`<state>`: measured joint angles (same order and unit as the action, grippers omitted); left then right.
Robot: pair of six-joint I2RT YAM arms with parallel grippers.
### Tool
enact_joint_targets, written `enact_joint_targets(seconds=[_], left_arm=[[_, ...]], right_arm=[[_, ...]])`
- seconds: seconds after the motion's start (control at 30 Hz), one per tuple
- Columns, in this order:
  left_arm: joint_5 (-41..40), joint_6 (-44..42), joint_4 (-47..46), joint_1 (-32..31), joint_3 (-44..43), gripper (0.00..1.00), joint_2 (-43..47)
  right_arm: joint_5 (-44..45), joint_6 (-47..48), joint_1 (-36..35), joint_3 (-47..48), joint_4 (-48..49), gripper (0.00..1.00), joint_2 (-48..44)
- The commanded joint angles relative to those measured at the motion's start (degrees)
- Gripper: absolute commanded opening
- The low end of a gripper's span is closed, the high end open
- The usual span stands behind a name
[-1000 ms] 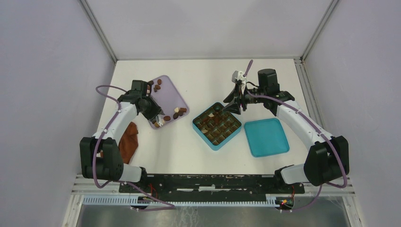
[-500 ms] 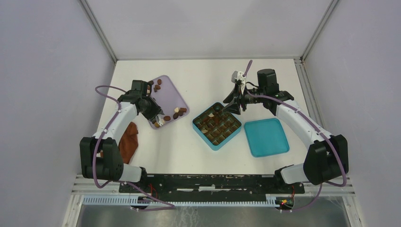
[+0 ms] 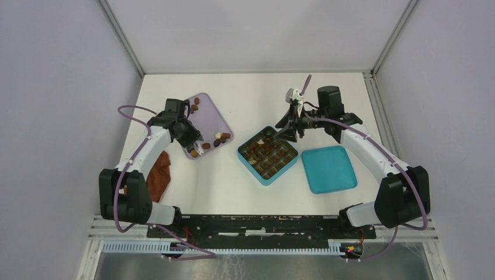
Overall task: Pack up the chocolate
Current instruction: Pick up the fake chocolate from the plate.
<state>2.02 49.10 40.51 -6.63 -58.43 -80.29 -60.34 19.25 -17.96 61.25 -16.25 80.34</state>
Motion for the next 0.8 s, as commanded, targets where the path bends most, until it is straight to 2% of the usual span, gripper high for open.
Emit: enact_joint_targets(seconds=[0.0, 0.27, 0.57, 0.77], left_arm=[[-1.8, 2.7, -2.1, -0.7, 0.5, 0.37, 3.0], [-1.5, 3.3, -2.6, -1.0, 0.6, 0.37, 3.8], [-0.4, 4.2, -3.1, -1.7, -2.7, 0.37, -1.0], [-3.7, 4.9, -0.5, -2.7, -5.7, 0.38, -4.0]], right_arm=[[-0.4, -0.3, 0.0, -0.3, 2.6, 0.55, -1.6], [-0.3, -0.4, 0.0, -0.6, 3.3, 0.55, -2.6], [-1.0, 0.3, 0.1, -0.4, 2.5, 0.55, -3.0], [-1.1, 0.4, 0.1, -0.3, 2.4, 0.55, -2.9]])
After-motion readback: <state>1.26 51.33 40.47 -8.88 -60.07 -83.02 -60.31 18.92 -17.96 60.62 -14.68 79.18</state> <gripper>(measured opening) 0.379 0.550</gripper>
